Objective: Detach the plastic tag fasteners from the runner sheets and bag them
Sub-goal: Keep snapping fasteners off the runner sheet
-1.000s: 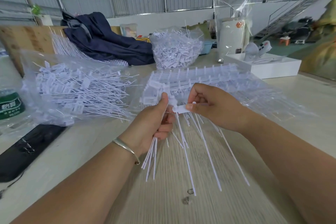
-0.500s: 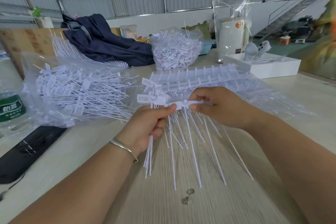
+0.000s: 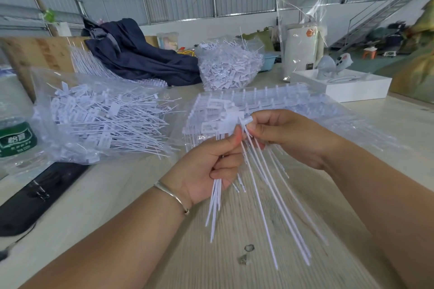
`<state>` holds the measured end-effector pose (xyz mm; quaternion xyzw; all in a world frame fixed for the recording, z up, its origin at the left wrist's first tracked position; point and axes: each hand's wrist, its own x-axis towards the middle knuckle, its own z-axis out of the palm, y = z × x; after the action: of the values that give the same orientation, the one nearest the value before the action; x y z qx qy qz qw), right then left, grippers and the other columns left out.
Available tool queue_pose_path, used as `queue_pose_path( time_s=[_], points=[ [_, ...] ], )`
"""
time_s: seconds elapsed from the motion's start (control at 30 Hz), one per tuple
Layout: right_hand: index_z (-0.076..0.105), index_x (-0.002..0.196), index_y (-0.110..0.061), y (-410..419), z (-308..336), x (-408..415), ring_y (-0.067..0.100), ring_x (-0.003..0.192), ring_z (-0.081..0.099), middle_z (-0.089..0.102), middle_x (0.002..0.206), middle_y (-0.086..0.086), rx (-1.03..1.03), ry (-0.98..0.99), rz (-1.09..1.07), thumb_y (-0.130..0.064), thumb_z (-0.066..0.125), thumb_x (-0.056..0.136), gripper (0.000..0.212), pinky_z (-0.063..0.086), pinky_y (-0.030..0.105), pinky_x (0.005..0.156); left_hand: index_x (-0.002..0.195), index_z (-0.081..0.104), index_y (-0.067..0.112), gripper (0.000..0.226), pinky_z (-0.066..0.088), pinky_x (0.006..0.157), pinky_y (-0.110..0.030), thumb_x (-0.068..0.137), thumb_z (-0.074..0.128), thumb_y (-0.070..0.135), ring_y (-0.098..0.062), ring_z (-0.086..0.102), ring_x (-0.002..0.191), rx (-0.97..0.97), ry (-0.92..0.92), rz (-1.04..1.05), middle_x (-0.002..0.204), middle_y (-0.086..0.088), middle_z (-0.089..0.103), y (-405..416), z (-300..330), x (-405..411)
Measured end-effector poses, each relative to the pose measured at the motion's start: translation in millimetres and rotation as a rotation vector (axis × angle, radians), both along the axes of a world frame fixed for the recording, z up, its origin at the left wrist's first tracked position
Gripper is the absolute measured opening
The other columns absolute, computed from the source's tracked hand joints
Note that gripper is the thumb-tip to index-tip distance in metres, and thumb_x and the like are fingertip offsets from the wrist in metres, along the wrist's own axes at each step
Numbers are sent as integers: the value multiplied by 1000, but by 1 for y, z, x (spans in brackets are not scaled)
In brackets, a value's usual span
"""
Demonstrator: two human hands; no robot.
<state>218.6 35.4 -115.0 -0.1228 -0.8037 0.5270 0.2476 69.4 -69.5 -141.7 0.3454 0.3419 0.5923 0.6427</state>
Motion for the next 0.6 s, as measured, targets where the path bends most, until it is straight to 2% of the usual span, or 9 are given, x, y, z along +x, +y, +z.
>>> queue_pose_path(
  time_s=[0.03, 0.1, 0.2, 0.27, 0.37, 0.43, 0.5, 0.6],
  points=[
    [66, 95, 3, 0, -1, -1, 16, 71, 45, 56, 78, 7, 4, -8, 8, -40, 60, 79, 46, 37, 23, 72, 107, 51, 9, 43, 19, 28, -11, 74, 73, 27, -2, 25, 33, 2, 3, -22, 52, 10, 26, 0, 0, 1],
    [62, 100, 9, -1, -2, -2, 15, 69, 44, 52, 77, 9, 8, -8, -2, -42, 59, 79, 56, 38, 21, 71, 102, 66, 3, 38, 19, 29, -11, 75, 71, 30, -4, 18, 37, 13, 26, -42, 53, 10, 25, 0, 1, 1],
    [63, 90, 5, -4, -2, -4, 9, 63, 43, 49, 70, 8, 31, -4, -33, -47, 59, 76, 54, 38, 15, 65, 92, 77, 9, 29, 19, 30, -11, 86, 60, 32, -6, 14, 41, 41, 40, -41, 55, 11, 22, -1, 2, -1],
    [63, 76, -9, -7, -2, -5, 6, 57, 42, 49, 61, 0, 39, 17, -85, -48, 62, 73, 39, 37, 10, 59, 79, 77, 16, 25, 18, 30, -13, 86, 59, 31, -6, 15, 40, 37, 20, -29, 55, 11, 22, 0, 2, -1],
    [64, 75, -5, -4, 1, -3, 8, 53, 39, 47, 57, -1, 36, 82, -190, -44, 70, 68, 41, 35, 14, 56, 70, 66, 18, 16, 15, 30, -12, 83, 63, 26, -2, 23, 36, 8, 9, 71, 55, 9, 29, 1, 3, -3],
    [63, 75, 1, 2, 3, 1, 11, 54, 38, 46, 58, 4, 45, 158, -282, -38, 78, 67, 43, 34, 16, 56, 71, 62, 17, 12, 14, 30, -14, 78, 70, 22, -2, 22, 36, 15, 190, 298, 52, 9, 29, 3, 3, -5],
    [62, 70, 1, 5, 5, 3, 9, 53, 41, 50, 57, 2, 120, 186, -362, -26, 85, 68, 35, 34, 15, 55, 72, 58, 18, 18, 16, 32, -16, 78, 75, 14, -4, 22, 35, 47, 425, 545, 46, 11, 30, 5, 2, -3],
    [61, 65, -4, 1, 1, -4, 3, 49, 38, 47, 55, -5, 319, 131, -435, -15, 81, 74, 25, 33, 15, 54, 53, 49, 26, 40, 20, 36, -15, 79, 70, 5, -6, 24, 34, 85, 550, 658, 42, 11, 30, 8, 0, 4]
  ],
)
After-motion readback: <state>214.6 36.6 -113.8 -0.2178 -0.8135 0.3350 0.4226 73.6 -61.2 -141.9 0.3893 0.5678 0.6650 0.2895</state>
